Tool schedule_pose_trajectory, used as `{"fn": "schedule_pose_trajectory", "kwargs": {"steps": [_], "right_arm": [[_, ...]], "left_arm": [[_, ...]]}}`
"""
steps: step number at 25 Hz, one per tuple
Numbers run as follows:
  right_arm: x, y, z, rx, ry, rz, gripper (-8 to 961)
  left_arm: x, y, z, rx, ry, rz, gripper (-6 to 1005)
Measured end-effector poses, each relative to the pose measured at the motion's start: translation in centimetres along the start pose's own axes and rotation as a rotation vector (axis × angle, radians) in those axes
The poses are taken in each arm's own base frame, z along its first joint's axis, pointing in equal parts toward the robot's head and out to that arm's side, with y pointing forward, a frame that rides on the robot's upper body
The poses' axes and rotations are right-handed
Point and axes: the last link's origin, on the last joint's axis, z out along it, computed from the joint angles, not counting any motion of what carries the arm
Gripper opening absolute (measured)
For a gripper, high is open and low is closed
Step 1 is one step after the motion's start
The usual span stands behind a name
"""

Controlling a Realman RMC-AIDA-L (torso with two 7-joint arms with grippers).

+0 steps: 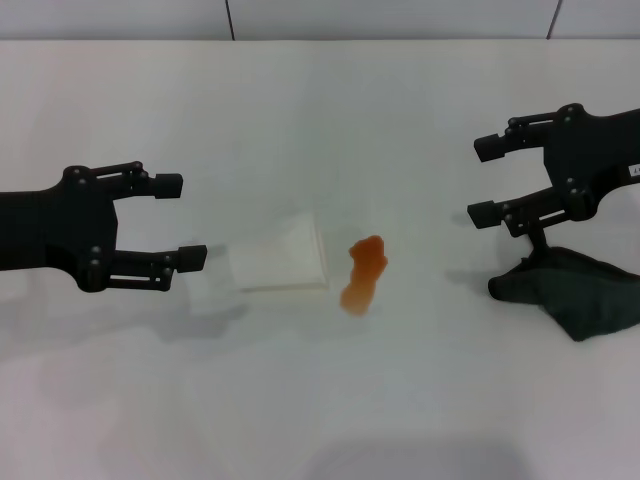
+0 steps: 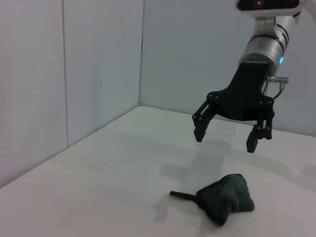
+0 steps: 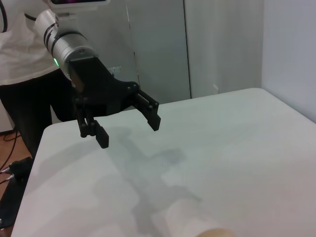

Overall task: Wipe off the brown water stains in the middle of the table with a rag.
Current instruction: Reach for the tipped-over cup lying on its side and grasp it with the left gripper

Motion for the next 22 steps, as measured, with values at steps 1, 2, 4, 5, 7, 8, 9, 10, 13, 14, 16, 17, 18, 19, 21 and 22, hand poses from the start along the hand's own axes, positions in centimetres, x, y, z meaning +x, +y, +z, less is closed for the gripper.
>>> {"fn": "schedule_pose_trajectory", "kwargs": {"steps": [1, 2, 4, 5, 7, 8, 9, 10, 13, 14, 16, 17, 18, 19, 21, 22], "right_arm": [[0.0, -0.01, -0.02, 0.001, 0.0, 0.001, 843], [0.01, -0.01, -0.02, 0.001, -0.001, 0.001, 843], [0.07, -0.01, -0.01, 0.0, 0.0, 0.005, 843], [0.11, -0.01, 0.0, -0.001, 0.001, 0.006, 843], [0.22, 0.03, 0.06, -0.004, 0.002, 0.011, 843], [0.25, 0.04, 0.07, -0.005, 0.003, 0.012, 843], [0.3, 0.06, 0.06, -0.006, 0.003, 0.014, 843], [0.41, 0.12, 0.04, -0.007, 0.003, 0.017, 843], [0.69, 0.22, -0.02, -0.006, 0.006, 0.024, 843], [0.74, 0.23, -0.04, -0.006, 0.007, 0.026, 843], [0.79, 0.24, -0.05, -0.005, 0.007, 0.027, 843], [0.81, 0.24, -0.05, -0.005, 0.007, 0.026, 843], [0.82, 0.24, -0.06, -0.004, 0.006, 0.025, 843], [0.82, 0.24, -0.07, -0.003, 0.005, 0.025, 843], [0.82, 0.22, -0.1, -0.001, 0.001, 0.026, 843], [0.82, 0.23, -0.1, 0.0, -0.001, 0.025, 843]], "left_arm": [[0.01, 0.0, 0.01, 0.0, 0.0, 0.0, 891], [0.02, 0.0, 0.02, -0.001, 0.0, 0.001, 892], [0.04, -0.02, 0.03, -0.001, 0.0, 0.002, 892], [0.07, -0.03, 0.05, -0.001, 0.0, 0.002, 891], [0.09, -0.05, 0.07, -0.002, -0.001, 0.003, 891], [0.09, -0.05, 0.07, -0.002, -0.001, 0.003, 891], [0.08, -0.05, 0.07, -0.002, -0.001, 0.003, 891], [0.07, -0.04, 0.07, -0.002, -0.001, 0.002, 891], [0.02, -0.02, 0.08, -0.002, -0.002, 0.001, 890], [0.01, -0.02, 0.08, -0.002, -0.002, 0.001, 890], [-0.02, 0.0, 0.1, -0.002, -0.001, -0.001, 891], [-0.04, 0.0, 0.09, -0.001, -0.001, -0.003, 892], [-0.05, -0.01, 0.1, 0.0, -0.001, -0.005, 892], [-0.06, -0.01, 0.1, 0.0, -0.002, -0.01, 892], [-0.01, -0.06, 0.12, -0.001, -0.004, -0.027, 891], [0.1, -0.16, 0.05, -0.001, -0.009, -0.04, 890]]}}
